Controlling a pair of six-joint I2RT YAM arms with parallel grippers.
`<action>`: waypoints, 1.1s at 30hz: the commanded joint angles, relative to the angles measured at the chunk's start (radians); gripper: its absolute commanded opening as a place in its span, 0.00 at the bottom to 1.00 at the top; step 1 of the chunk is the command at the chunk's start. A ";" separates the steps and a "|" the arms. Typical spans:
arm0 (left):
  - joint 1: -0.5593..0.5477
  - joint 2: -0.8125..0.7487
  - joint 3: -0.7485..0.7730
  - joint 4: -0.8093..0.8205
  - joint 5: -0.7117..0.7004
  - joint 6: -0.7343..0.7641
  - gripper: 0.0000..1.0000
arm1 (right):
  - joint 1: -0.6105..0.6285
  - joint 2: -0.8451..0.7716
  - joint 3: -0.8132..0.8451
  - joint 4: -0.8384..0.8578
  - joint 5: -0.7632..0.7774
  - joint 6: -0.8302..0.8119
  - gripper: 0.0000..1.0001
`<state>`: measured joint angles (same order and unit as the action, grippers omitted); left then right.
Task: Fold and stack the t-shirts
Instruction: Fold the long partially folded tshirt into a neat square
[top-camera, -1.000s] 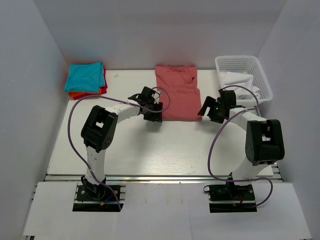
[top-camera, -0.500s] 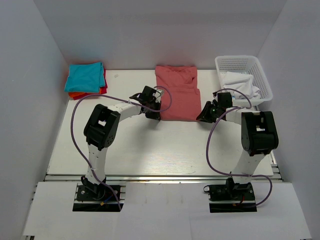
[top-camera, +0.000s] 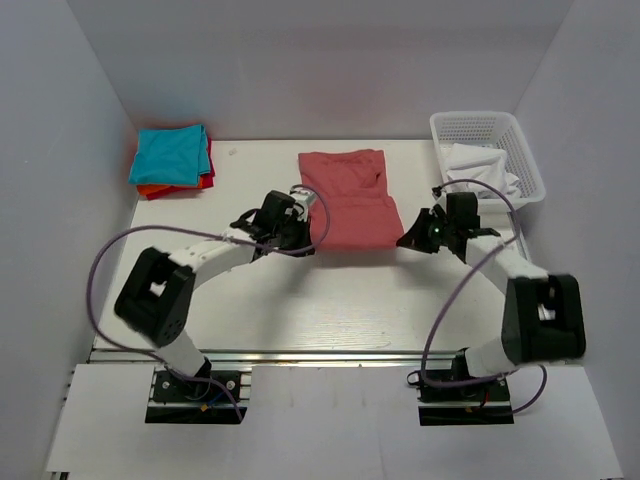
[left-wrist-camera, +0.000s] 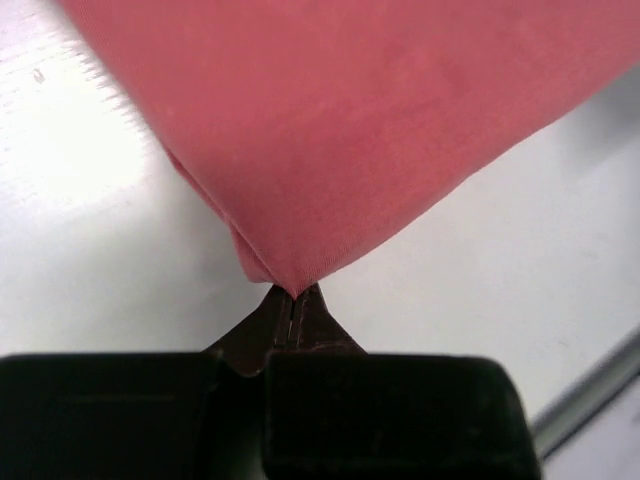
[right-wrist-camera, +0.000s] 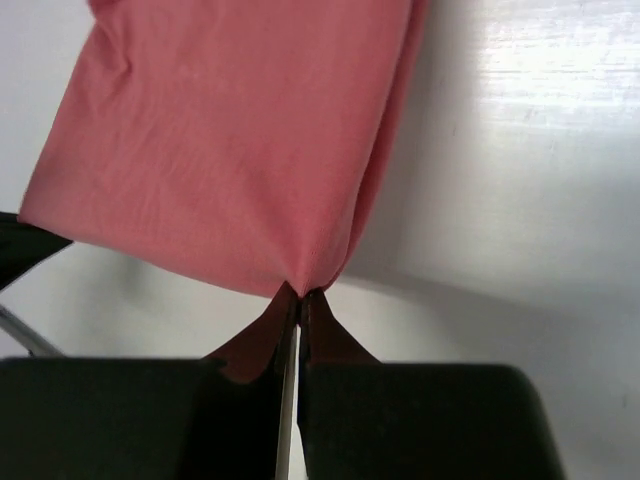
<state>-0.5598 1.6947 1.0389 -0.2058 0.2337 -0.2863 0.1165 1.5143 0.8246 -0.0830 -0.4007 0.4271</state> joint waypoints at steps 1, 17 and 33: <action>-0.034 -0.186 -0.075 -0.024 0.027 -0.042 0.00 | 0.000 -0.181 -0.064 -0.133 -0.009 -0.048 0.00; -0.083 -0.609 -0.067 -0.362 0.099 -0.137 0.00 | 0.002 -0.560 0.074 -0.419 -0.188 -0.137 0.00; -0.051 -0.419 0.125 -0.461 -0.341 -0.275 0.00 | 0.000 -0.178 0.278 -0.210 -0.260 -0.045 0.00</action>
<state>-0.6231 1.2671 1.1130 -0.6193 0.0078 -0.5358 0.1204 1.3029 1.0225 -0.3641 -0.6415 0.3744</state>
